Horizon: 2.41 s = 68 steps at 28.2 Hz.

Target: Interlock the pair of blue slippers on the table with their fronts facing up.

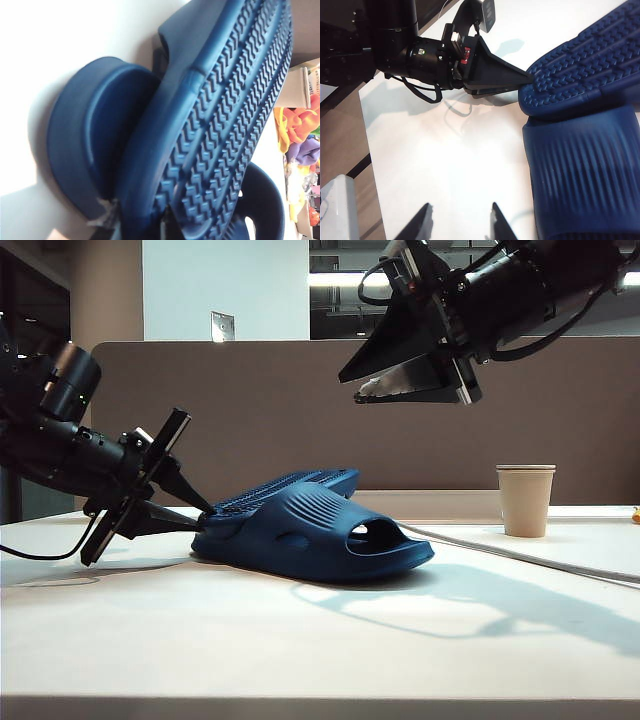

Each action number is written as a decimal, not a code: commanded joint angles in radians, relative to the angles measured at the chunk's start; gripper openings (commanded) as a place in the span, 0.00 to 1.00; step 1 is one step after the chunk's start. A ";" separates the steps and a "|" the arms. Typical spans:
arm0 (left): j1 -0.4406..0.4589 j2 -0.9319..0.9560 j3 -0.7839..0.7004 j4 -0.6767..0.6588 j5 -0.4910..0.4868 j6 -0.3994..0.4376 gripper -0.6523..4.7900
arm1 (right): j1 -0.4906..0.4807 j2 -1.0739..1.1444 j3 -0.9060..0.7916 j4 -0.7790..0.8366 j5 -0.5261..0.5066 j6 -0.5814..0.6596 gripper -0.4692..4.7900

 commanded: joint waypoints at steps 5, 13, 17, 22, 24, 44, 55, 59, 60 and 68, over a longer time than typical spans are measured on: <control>-0.004 0.002 0.000 0.119 0.043 -0.086 0.13 | 0.000 -0.003 0.004 0.003 0.003 -0.006 0.37; -0.004 -0.007 0.004 0.239 0.075 -0.149 0.11 | 0.000 -0.003 0.003 0.002 0.043 -0.006 0.37; -0.004 -0.012 0.004 0.241 0.076 -0.148 0.11 | -0.001 -0.003 0.004 0.003 0.072 -0.010 0.37; -0.004 -0.012 0.004 0.248 0.076 -0.150 0.13 | -0.001 -0.003 0.004 0.004 0.123 -0.009 0.37; -0.004 -0.012 0.004 0.256 0.076 -0.175 0.27 | -0.001 -0.003 0.004 0.006 0.125 -0.008 0.37; -0.085 -0.010 0.010 0.359 -0.024 -0.340 0.48 | 0.000 -0.003 0.004 0.026 0.125 -0.006 0.37; -0.116 -0.009 0.010 0.359 -0.090 -0.348 0.72 | 0.000 -0.003 0.004 0.026 0.125 -0.005 0.37; -0.117 -0.006 0.011 0.362 -0.109 -0.364 0.75 | 0.005 -0.003 0.004 0.026 0.126 -0.005 0.37; -0.117 -0.005 0.011 0.364 -0.109 -0.375 0.75 | 0.006 -0.003 0.004 0.027 0.125 -0.005 0.37; -0.117 -0.003 0.012 0.391 -0.103 -0.388 0.75 | 0.008 -0.003 0.004 0.026 0.126 -0.005 0.37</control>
